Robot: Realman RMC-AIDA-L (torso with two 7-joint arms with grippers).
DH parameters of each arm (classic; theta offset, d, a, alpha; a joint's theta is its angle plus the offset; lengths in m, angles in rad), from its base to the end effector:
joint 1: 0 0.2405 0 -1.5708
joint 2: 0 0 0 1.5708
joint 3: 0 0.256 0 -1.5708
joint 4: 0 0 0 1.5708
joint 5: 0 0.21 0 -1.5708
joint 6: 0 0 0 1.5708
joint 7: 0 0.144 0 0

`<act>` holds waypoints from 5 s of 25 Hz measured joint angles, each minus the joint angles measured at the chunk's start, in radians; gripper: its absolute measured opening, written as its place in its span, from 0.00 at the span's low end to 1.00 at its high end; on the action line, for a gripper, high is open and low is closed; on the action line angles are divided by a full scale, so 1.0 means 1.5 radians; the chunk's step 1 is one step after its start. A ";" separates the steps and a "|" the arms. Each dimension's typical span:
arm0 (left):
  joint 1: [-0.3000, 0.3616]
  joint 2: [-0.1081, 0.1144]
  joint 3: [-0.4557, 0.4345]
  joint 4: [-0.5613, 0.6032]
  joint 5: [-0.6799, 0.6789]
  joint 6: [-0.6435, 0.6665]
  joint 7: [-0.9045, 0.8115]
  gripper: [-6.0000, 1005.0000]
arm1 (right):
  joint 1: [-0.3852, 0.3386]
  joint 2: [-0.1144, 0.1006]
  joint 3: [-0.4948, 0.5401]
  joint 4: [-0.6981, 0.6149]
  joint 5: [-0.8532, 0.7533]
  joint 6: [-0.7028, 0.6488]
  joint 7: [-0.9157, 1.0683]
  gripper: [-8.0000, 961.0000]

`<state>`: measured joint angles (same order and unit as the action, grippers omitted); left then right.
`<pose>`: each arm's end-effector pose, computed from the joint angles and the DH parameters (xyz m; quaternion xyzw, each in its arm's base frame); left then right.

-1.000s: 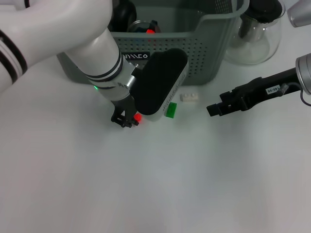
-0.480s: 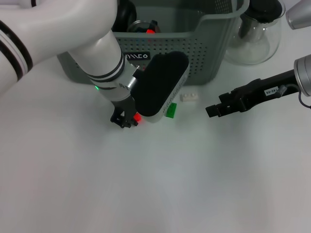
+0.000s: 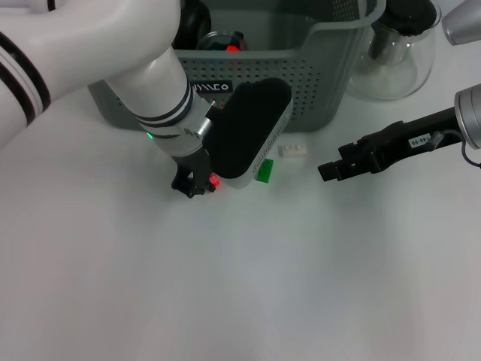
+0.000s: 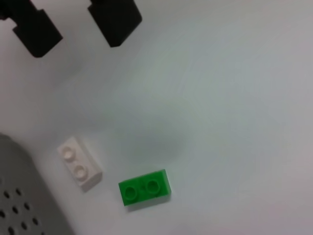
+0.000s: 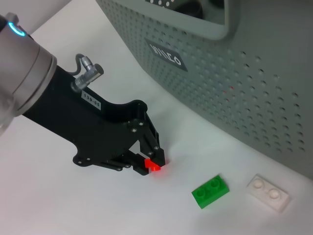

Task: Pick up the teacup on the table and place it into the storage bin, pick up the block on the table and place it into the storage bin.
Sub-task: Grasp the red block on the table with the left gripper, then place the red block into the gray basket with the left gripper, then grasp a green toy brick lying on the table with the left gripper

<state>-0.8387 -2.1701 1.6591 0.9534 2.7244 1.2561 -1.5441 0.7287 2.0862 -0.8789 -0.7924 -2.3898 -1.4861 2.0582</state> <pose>-0.1572 0.3689 -0.1001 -0.9037 0.2884 0.3164 0.0118 0.2230 0.3702 -0.0180 -0.9286 0.3648 0.0157 0.0655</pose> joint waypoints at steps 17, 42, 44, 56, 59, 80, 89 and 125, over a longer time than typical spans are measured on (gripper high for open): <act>0.098 0.001 -0.316 0.374 -0.227 0.257 -0.326 0.21 | -0.003 -0.007 0.000 -0.004 0.006 -0.013 -0.006 0.78; 0.007 0.069 -0.478 0.173 -0.246 0.052 -0.444 0.70 | -0.002 -0.010 -0.002 -0.001 0.005 -0.017 -0.014 0.78; 0.033 0.059 -0.478 0.225 -0.286 0.116 -0.407 0.79 | -0.003 -0.012 -0.002 -0.001 0.004 -0.018 -0.014 0.78; 0.156 0.003 -0.266 0.304 -0.263 0.285 -0.203 0.90 | -0.006 -0.026 -0.001 0.000 0.002 -0.028 -0.007 0.78; 0.127 0.001 -0.206 0.231 -0.206 0.208 -0.217 0.90 | -0.010 -0.027 -0.001 0.000 0.002 -0.028 -0.005 0.78; -0.007 -0.001 -0.050 -0.029 -0.130 -0.058 -0.211 0.90 | -0.029 -0.041 -0.001 0.002 0.002 -0.044 0.000 0.78; -0.047 -0.003 -0.033 -0.080 -0.135 -0.095 -0.209 0.84 | -0.030 -0.041 -0.001 0.002 0.003 -0.043 -0.003 0.78; -0.128 -0.004 0.018 -0.193 -0.128 -0.143 -0.198 0.52 | -0.028 -0.040 -0.001 0.002 0.002 -0.036 -0.004 0.78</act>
<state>-1.0309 -2.1768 1.6864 0.6639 2.5323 1.0414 -1.8408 0.6873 2.0256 -0.8805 -0.7899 -2.3869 -1.5404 2.0516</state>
